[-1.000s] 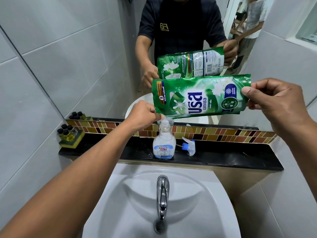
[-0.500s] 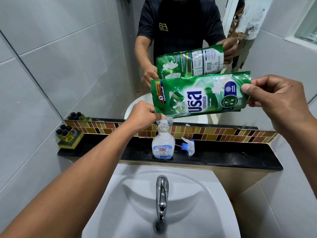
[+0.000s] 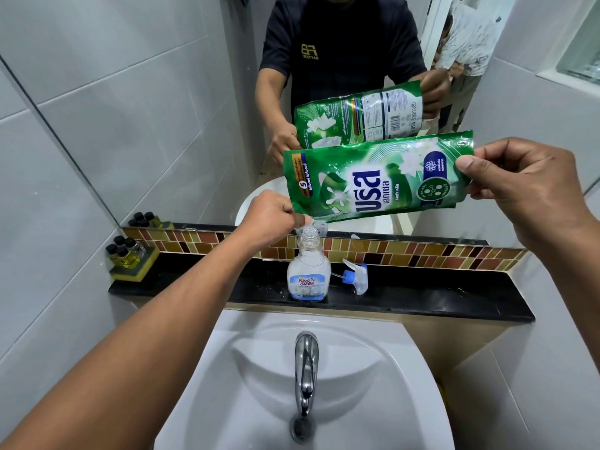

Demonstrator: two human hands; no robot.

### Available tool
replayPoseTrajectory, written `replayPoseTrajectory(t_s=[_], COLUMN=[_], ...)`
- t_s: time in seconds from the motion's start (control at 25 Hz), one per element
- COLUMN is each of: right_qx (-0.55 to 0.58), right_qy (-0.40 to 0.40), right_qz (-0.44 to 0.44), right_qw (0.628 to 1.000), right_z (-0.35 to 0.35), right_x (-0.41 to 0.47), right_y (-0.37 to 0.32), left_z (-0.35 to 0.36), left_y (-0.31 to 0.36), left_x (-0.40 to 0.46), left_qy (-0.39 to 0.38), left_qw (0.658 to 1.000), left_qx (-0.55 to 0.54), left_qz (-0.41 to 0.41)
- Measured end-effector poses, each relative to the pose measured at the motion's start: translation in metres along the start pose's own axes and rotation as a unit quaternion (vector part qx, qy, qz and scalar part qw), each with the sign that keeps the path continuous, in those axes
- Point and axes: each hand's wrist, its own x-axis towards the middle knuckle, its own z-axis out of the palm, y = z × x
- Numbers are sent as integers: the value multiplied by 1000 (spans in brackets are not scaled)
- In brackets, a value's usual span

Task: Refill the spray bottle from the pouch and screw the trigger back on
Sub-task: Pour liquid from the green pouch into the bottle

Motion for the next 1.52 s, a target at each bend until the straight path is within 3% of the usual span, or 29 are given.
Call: replayPoseTrajectory(t_s=[0.92, 1.12, 1.28, 1.4, 1.52], right_qx=[16, 69, 123, 149, 225], right_qy=[2, 42, 70, 70, 123], right_qz=[15, 110, 239, 358, 445], right_qw=[1000, 991, 961, 919, 858], right_z=[4, 10, 18, 19, 3], right_x=[-14, -45, -73, -96, -111], right_y=[10, 53, 96, 132, 166], left_z=[1, -3, -15, -13, 28], left_y=[-9, -2, 24, 54, 106], left_x=[0, -3, -2, 5, 13], left_qy=[0, -21, -62, -84, -122], left_qw=[1000, 994, 978, 965, 953], left_qx=[29, 104, 198, 247, 254], left_qz=[-12, -5, -2, 35, 108])
